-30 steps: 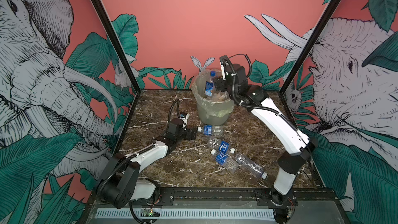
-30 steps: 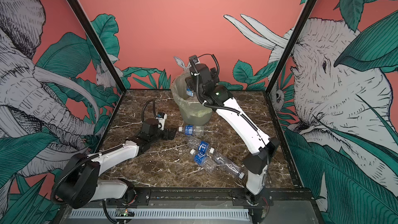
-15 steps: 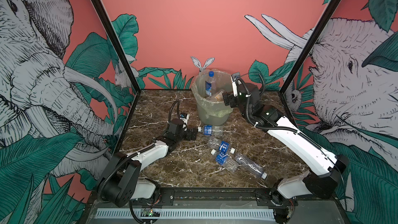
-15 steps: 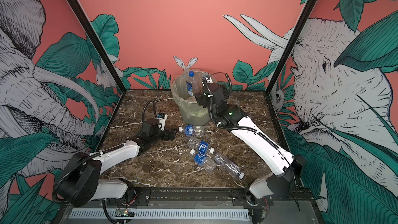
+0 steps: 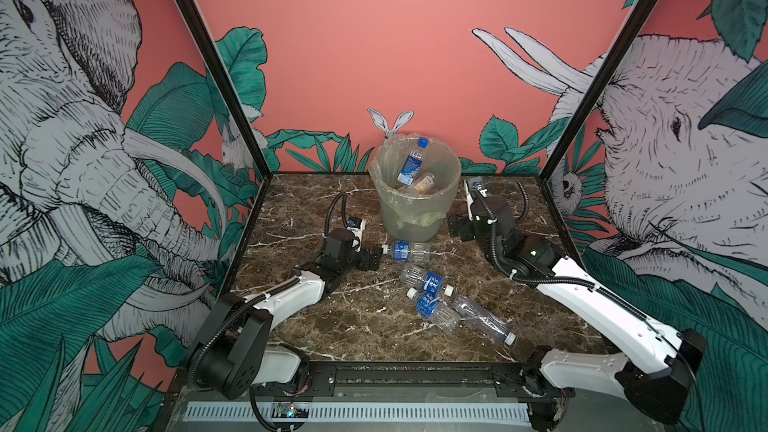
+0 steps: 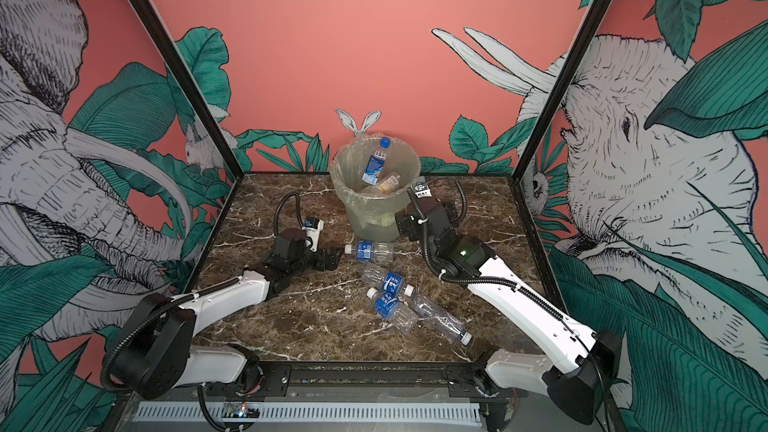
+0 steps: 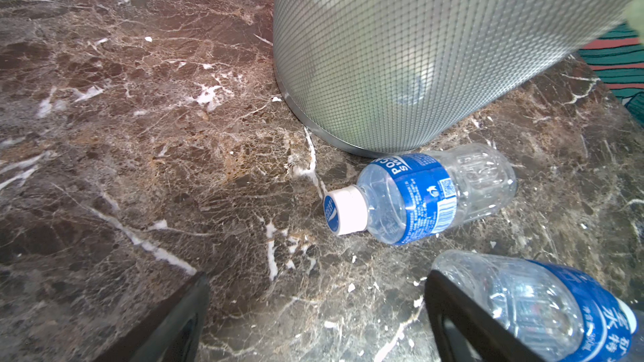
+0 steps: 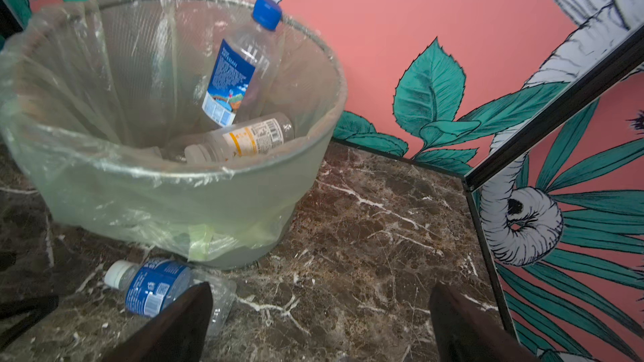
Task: Throw the plastic bottles in the bin
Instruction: 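Lower the empty right gripper toward the blue-labelled bottles near the robot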
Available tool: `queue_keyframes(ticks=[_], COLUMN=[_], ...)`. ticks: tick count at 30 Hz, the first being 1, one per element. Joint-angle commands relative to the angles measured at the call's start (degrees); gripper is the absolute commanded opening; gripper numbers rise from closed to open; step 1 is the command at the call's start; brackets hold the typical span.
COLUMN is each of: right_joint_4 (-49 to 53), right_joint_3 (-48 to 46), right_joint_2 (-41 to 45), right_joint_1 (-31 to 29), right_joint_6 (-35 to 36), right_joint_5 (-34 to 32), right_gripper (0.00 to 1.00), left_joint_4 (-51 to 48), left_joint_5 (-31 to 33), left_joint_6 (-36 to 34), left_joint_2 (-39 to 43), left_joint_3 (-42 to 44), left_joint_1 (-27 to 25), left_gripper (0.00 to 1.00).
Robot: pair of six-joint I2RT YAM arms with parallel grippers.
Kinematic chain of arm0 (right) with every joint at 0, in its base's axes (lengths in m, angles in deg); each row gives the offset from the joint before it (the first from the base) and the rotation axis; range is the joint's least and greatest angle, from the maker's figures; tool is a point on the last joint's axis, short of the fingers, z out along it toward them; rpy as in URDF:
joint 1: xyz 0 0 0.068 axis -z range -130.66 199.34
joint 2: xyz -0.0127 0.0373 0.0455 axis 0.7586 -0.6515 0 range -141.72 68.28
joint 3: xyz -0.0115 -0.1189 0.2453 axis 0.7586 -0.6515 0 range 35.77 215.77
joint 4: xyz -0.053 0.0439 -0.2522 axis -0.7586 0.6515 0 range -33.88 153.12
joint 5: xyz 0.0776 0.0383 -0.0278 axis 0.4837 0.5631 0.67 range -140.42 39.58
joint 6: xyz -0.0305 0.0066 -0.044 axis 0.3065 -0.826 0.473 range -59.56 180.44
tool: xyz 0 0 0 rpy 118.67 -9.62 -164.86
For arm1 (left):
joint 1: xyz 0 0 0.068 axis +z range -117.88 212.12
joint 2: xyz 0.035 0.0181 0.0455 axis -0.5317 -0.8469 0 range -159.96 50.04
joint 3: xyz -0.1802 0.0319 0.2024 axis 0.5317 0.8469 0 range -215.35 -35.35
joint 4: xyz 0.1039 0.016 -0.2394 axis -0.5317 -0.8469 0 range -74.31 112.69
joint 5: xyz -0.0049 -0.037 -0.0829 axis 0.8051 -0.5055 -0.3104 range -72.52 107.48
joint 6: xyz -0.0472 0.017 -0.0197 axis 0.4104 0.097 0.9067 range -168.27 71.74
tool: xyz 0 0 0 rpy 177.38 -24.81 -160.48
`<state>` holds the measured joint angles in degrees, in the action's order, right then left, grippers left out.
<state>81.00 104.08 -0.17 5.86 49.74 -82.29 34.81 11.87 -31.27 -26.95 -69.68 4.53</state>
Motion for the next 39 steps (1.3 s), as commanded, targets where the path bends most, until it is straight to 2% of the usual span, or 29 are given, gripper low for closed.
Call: queue_keyframes(ticks=[1, 11, 15, 21, 36, 39], right_joint_4=[5.6, 13.8, 18.6, 24.5, 30.0, 30.9], right_joint_3=[-3.2, -12.0, -12.4, -13.1, -16.5, -17.4], right_joint_2=[2.1, 5.4, 4.7, 2.7, -2.3, -2.4], right_joint_1=[0.0, -1.2, -3.7, -6.4, -8.4, -9.0], right_joint_6=[-3.2, -8.6, -10.9, -15.2, -19.1, -19.7], right_joint_5=[4.8, 10.6, 9.3, 9.6, 15.1, 16.4], right_gripper=[0.99, 0.94, 0.93, 0.85, 0.71, 0.7], left_joint_4=[1.3, 1.7, 1.9, 2.1, 2.1, 2.0], left_joint_5=[-1.0, -1.7, -2.0, -2.3, -2.7, -2.6], left_joint_6=[0.8, 1.3, 1.5, 1.8, 2.1, 2.1], left_joint_2=[1.1, 0.6, 0.0, -0.1, -0.3, 0.1], left_joint_3=[0.9, 1.0, 0.9, 0.9, 0.9, 0.9], left_joint_1=[0.3, 0.2, 0.3, 0.3, 0.3, 0.3], left_gripper=[0.97, 0.97, 0.97, 0.97, 0.97, 0.97])
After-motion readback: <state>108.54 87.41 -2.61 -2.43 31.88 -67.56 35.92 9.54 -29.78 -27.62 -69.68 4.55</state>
